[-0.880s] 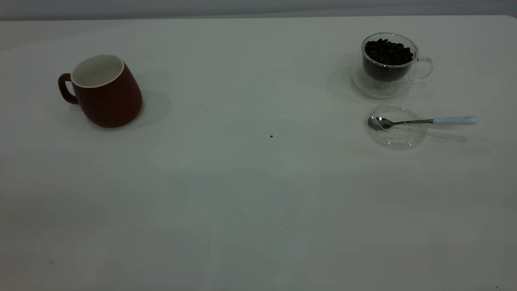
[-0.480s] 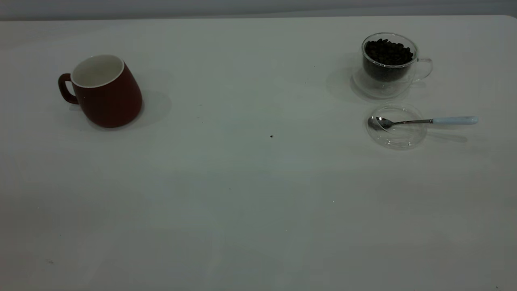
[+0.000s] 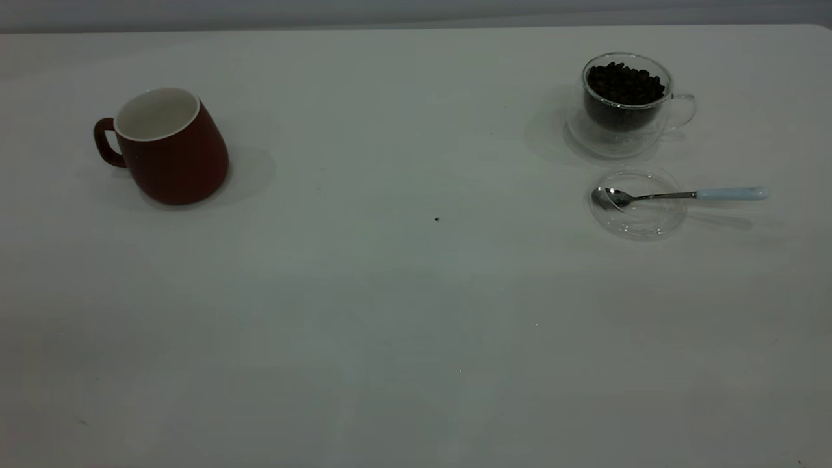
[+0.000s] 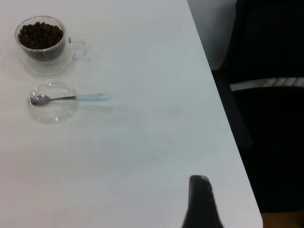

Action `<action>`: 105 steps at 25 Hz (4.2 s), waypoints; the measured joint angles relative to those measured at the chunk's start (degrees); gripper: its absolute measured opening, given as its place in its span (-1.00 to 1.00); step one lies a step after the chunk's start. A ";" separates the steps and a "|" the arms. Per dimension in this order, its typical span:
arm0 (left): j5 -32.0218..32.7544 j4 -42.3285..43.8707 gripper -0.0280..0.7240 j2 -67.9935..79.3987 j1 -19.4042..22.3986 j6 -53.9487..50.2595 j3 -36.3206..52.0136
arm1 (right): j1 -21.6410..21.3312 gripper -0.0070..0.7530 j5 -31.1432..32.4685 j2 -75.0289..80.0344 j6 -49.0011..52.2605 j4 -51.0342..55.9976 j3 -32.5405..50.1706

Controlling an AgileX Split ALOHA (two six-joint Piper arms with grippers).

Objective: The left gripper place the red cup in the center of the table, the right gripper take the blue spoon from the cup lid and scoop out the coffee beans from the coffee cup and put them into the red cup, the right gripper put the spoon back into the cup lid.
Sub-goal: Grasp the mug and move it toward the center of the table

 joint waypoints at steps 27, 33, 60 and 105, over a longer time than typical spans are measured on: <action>-1.51 0.00 0.64 0.00 0.00 0.00 0.00 | 0.00 0.51 0.00 0.00 0.00 0.00 0.00; -1.58 0.00 0.64 0.00 0.00 0.00 0.00 | 0.00 0.51 0.00 0.00 0.00 0.00 0.00; -26.98 1.73 0.64 48.25 0.00 -1.96 -10.76 | 0.00 0.51 0.00 0.00 0.00 0.00 0.00; -47.81 32.23 0.64 115.19 0.00 37.49 -41.67 | 0.00 0.51 0.00 0.00 0.00 0.00 0.00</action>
